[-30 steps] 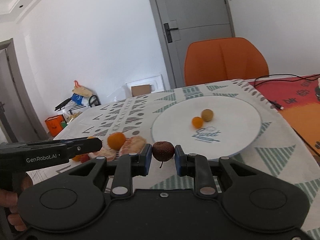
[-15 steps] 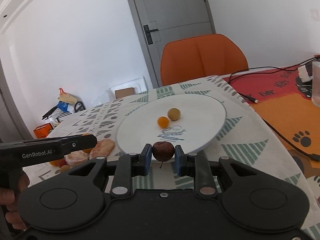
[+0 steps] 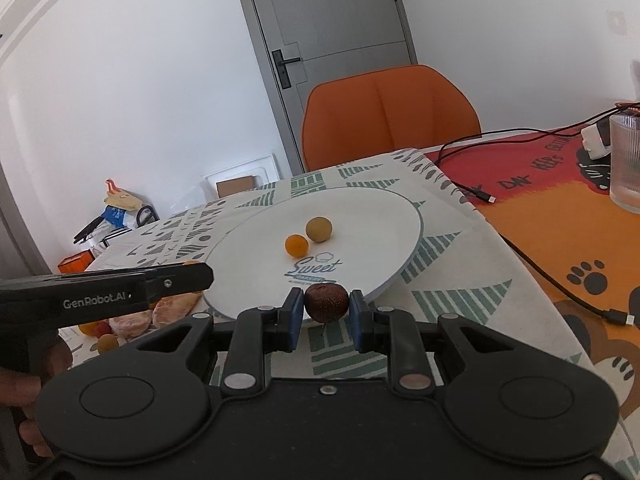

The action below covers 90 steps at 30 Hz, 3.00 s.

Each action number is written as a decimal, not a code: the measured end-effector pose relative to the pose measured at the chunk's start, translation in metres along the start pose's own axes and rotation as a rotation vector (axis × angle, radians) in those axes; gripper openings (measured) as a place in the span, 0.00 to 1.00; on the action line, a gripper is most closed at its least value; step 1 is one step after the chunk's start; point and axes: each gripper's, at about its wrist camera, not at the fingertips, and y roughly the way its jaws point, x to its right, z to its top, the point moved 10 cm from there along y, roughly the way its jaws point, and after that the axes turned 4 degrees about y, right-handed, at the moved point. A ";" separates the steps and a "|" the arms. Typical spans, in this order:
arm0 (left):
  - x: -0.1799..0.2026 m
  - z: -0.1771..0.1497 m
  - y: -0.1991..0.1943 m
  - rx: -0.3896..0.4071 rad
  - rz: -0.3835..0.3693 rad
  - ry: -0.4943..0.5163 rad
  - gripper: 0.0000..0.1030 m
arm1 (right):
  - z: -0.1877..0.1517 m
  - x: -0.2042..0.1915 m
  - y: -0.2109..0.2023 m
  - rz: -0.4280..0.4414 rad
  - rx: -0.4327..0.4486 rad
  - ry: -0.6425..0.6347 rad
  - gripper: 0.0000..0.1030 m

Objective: Organize fruits
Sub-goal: 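Carry both fruits onto the white plate and open both tools to release them, then move both open tools back from the plate to the fruit cluster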

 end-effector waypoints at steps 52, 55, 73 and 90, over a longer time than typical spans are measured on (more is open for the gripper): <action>-0.123 -0.002 -0.115 0.163 0.298 -0.140 0.94 | -0.001 -0.091 0.006 0.090 0.023 -0.107 0.97; -0.132 -0.005 -0.122 0.164 0.321 -0.164 0.97 | -0.002 -0.102 0.003 0.120 0.029 -0.121 1.00; -0.174 -0.031 -0.146 0.135 0.377 -0.214 0.97 | -0.019 -0.128 0.016 0.172 -0.029 -0.145 0.85; -0.190 -0.053 -0.116 0.071 0.340 -0.282 0.70 | -0.039 -0.138 0.051 0.176 -0.142 -0.148 0.51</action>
